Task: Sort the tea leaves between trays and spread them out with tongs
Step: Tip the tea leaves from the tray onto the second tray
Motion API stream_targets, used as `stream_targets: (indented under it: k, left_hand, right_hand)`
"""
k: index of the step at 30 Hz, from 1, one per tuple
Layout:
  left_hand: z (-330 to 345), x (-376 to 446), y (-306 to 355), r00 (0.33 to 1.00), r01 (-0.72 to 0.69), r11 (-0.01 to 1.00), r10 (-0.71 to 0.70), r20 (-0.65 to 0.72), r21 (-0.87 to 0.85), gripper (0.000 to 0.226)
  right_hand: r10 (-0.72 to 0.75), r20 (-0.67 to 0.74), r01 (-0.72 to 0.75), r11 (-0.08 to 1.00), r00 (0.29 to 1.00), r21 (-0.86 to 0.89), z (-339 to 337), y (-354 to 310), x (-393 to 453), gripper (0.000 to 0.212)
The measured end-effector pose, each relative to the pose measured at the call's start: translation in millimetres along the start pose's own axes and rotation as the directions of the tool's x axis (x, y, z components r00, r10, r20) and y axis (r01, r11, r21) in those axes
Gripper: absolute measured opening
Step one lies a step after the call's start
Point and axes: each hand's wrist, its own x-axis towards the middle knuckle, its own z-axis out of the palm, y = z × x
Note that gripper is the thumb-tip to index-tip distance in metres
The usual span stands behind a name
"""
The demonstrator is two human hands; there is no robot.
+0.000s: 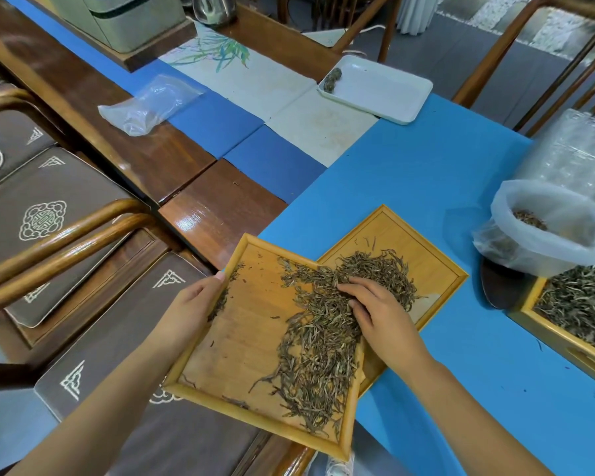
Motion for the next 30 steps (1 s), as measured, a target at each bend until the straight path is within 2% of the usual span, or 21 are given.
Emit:
stream_targets:
  k: [10,13,22,25,30]
  left_hand:
    - [-3.4,-5.6,2.5,1.000,-0.019,1.000,0.019,0.013,0.014,0.034]
    - [-4.0,-7.0,2.0,1.000,-0.014,1.000,0.014,-0.022,0.019,0.036]
    - [-6.0,-9.5,-3.5,1.000,-0.018,0.999,0.017,0.018,0.030,0.038]
    - [-5.8,-9.3,-4.4,1.000,-0.012,0.999,0.011,0.024,0.039,0.037]
    - [-2.9,-9.5,-1.3,1.000,0.005,0.999,-0.005,0.010,0.041,0.034]
  right_hand:
    - [0.041,-0.031,-0.041,0.999,0.999,-0.006,-4.9,12.2,8.0,0.034]
    - [0.054,-0.034,-0.054,0.998,0.998,-0.015,-3.9,18.3,11.7,0.034]
    - [0.069,-0.078,-0.072,0.997,0.995,-0.040,-15.1,29.7,21.4,0.033]
    - [0.006,-0.065,-0.006,1.000,0.998,-0.002,-15.8,13.6,12.9,0.034]
    - [-0.182,0.138,0.183,0.983,0.974,0.003,4.7,-18.6,-16.0,0.041]
